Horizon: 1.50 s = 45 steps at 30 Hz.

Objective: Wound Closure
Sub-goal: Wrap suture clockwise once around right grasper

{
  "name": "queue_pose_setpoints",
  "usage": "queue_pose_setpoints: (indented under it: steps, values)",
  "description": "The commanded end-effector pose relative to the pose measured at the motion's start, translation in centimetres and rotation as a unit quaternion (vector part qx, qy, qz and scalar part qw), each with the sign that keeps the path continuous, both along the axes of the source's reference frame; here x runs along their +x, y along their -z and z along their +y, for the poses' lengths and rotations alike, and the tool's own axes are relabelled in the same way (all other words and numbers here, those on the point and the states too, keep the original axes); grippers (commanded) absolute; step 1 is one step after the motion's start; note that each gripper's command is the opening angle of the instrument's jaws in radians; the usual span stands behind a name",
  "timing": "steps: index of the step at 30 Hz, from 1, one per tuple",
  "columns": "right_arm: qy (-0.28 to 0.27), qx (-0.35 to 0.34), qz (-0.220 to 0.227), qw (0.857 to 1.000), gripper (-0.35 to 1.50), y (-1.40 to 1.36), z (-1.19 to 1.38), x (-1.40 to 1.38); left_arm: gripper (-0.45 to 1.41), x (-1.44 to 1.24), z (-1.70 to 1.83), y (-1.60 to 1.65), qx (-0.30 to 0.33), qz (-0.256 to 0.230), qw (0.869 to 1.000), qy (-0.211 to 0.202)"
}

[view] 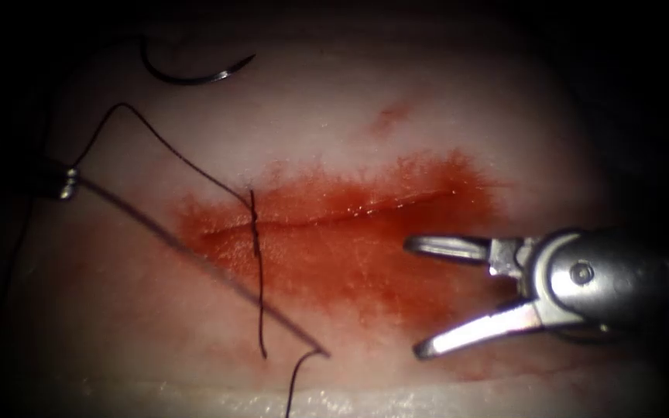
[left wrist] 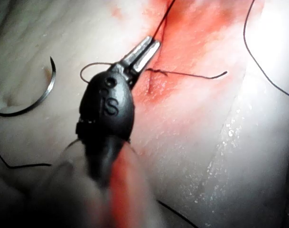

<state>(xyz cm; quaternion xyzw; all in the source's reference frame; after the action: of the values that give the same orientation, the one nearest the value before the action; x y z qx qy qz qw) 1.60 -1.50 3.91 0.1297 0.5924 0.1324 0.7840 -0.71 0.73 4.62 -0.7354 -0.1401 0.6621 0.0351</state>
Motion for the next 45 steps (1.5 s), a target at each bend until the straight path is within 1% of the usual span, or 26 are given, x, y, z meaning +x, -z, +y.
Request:
queue_pose_setpoints:
  steps: [1, 3, 5, 7, 10, 17, 23, 26, 29, 33, 37, 40, 45]
  values:
    - [-0.013, -0.005, -0.004, 1.0, 1.0, -0.14, 0.08, 0.14, -0.45, -0.09, -0.04, -0.05, -0.001, -0.001, 1.0, 0.0]
    - [-0.02, -0.005, -0.009, 1.0, 0.8, -0.2, 0.14, 0.22, -0.45, -0.14, -0.1, -0.03, -0.006, -0.002, 1.0, -0.001]
    - [-0.023, -0.005, -0.006, 1.0, 0.46, -0.25, 0.2, 0.34, -0.45, -0.22, -0.17, 0.0, -0.008, -0.004, 1.0, 0.005]
    - [-0.018, 0.014, 0.012, 1.0, -0.35, -0.3, 0.22, 0.47, -0.45, -0.29, -0.24, 0.02, -0.01, -0.007, 1.0, 0.011]
    - [-0.015, 0.03, 0.019, 0.999, -0.35, -0.36, 0.25, 0.66, -0.45, -0.41, -0.32, 0.09, -0.011, -0.007, 1.0, 0.018]
    - [-0.009, 0.056, 0.039, 0.998, -0.35, -0.54, 0.21, 1.16, -0.45, -0.66, -0.44, 0.24, -0.013, -0.02, 0.998, 0.053]
    - [-0.027, 0.071, 0.059, 0.995, -0.35, -0.8, 0.22, 1.53, -0.45, -0.74, -0.51, 0.3, -0.013, -0.034, 0.996, 0.081]
    - [-0.039, 0.079, 0.071, 0.994, -0.35, -0.92, 0.25, 1.7, -0.45, -0.79, -0.53, 0.32, -0.016, -0.036, 0.996, 0.084]
    - [-0.049, 0.087, 0.084, 0.991, -0.35, -1.03, 0.27, 1.9, -0.45, -0.87, -0.56, 0.33, -0.004, -0.048, 0.996, 0.081]
    - [-0.052, 0.101, 0.107, 0.988, -0.35, -1.08, 0.29, 2.1, -0.45, -0.98, -0.62, 0.3, 0.008, -0.057, 0.996, 0.075]
    - [-0.064, 0.112, 0.134, 0.983, -0.35, -1.08, 0.34, 2.2, -0.45, -1.03, -0.66, 0.24, 0.01, -0.063, 0.995, 0.076]
    - [-0.076, 0.12, 0.151, 0.978, -0.35, -1.08, 0.37, 2.25, -0.45, -1.01, -0.66, 0.2, 0.024, -0.05, 0.994, 0.09]
    - [-0.097, 0.149, 0.185, 0.966, -0.35, -1.08, 0.39, 2.28, -0.45, -0.97, -0.66, 0.12, 0.05, -0.038, 0.993, 0.097]
